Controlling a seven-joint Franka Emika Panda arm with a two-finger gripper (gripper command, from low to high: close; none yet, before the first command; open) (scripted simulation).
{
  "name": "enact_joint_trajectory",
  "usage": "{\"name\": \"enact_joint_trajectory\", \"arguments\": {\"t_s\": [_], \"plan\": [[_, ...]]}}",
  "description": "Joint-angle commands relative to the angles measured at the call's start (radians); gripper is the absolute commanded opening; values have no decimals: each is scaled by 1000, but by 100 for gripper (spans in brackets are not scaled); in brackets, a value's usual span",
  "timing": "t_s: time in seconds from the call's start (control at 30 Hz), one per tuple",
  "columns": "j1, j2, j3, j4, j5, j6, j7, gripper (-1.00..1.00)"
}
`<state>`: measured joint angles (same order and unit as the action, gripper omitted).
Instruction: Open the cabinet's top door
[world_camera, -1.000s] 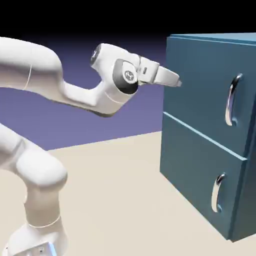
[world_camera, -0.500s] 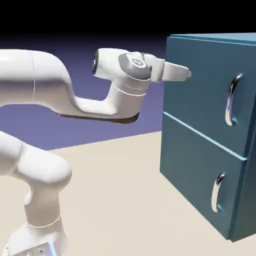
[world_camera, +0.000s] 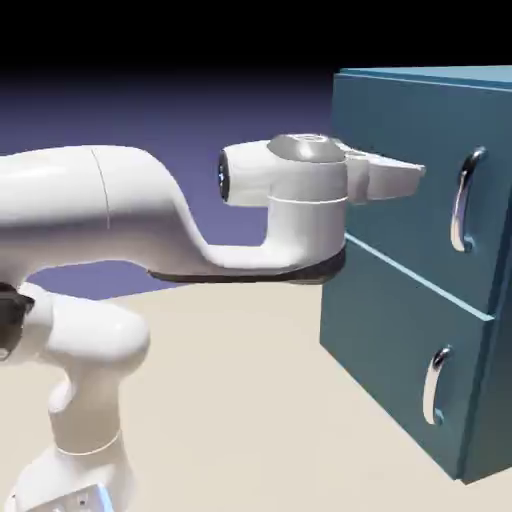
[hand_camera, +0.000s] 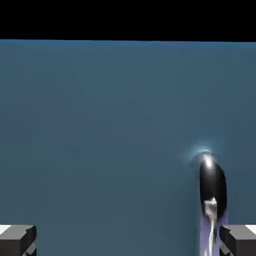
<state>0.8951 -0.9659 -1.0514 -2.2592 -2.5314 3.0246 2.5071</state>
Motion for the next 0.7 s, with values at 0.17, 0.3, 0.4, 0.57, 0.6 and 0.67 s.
{"name": "enact_joint_trajectory", "arguments": {"t_s": [0.17, 0.3, 0.4, 0.57, 0.6, 0.67], "plan": [[91, -41, -108, 57, -261, -1, 182, 0], [123, -55, -146, 76, -351, -2, 245, 0], [231, -31, -204, 158, -356, -15, 245, 0], [263, -11, -219, 175, -348, -44, 247, -100], [226, -6, -198, 141, -337, -64, 249, -100], [154, 1, -152, 77, -313, -102, 252, -100]]}}
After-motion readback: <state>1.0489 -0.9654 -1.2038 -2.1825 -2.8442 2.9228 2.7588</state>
